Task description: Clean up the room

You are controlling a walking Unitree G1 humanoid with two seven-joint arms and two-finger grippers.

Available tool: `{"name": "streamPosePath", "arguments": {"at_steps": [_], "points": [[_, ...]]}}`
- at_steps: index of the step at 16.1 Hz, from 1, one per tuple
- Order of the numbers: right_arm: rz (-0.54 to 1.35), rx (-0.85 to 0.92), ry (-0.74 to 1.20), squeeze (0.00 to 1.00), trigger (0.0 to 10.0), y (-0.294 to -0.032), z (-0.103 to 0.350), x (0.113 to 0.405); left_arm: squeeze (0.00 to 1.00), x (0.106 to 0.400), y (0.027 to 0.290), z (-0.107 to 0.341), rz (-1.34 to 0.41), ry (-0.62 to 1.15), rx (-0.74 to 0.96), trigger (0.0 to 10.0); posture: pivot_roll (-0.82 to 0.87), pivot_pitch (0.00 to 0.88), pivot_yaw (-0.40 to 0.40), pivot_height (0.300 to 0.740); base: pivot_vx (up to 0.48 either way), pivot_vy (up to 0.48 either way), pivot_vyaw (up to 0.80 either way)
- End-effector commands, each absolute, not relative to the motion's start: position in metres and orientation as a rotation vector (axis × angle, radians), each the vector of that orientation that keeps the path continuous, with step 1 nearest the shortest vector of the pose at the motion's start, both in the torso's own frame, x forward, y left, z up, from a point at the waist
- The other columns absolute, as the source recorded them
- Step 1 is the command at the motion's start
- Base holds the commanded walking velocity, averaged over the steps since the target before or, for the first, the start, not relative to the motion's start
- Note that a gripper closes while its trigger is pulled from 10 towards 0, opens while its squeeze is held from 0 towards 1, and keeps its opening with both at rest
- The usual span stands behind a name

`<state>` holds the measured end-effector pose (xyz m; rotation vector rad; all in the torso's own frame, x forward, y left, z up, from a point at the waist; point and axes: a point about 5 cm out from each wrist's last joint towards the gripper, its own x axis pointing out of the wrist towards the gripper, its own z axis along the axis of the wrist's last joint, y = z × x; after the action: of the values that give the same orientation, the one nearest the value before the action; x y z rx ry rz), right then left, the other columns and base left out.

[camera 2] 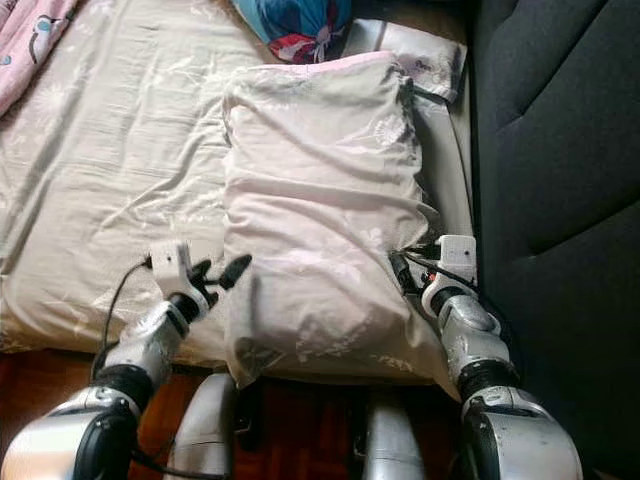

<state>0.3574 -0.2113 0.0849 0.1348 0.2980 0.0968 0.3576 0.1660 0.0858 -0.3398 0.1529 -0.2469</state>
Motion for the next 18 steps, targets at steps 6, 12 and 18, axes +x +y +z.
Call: {"name": "streamPosePath", "arguments": {"at_steps": [6, 12, 18], "points": [[0.122, 0.141, 0.429, 0.0, 10.0, -0.209, 0.048, 0.333, 0.0, 0.343, 0.154, 0.057, -0.21, 0.254, -0.415, 10.0, -0.07, 0.493, -0.043, 0.659, 0.0, 0.0, 0.0], [0.157, 0.161, 0.438, 0.0, 10.0, -0.202, 0.041, 0.326, 0.0, 0.34, 0.159, 0.053, -0.179, 0.26, -0.434, 10.0, -0.08, 0.513, -0.06, 0.659, 0.0, 0.0, 0.0], [0.269, 0.189, 0.475, 0.0, 3.1, -0.181, 0.034, 0.321, 0.0, 0.34, 0.158, 0.052, -0.184, 0.263, -0.463, 0.0, -0.08, 0.512, -0.067, 0.659, 0.0, 0.0, 0.0]]}}
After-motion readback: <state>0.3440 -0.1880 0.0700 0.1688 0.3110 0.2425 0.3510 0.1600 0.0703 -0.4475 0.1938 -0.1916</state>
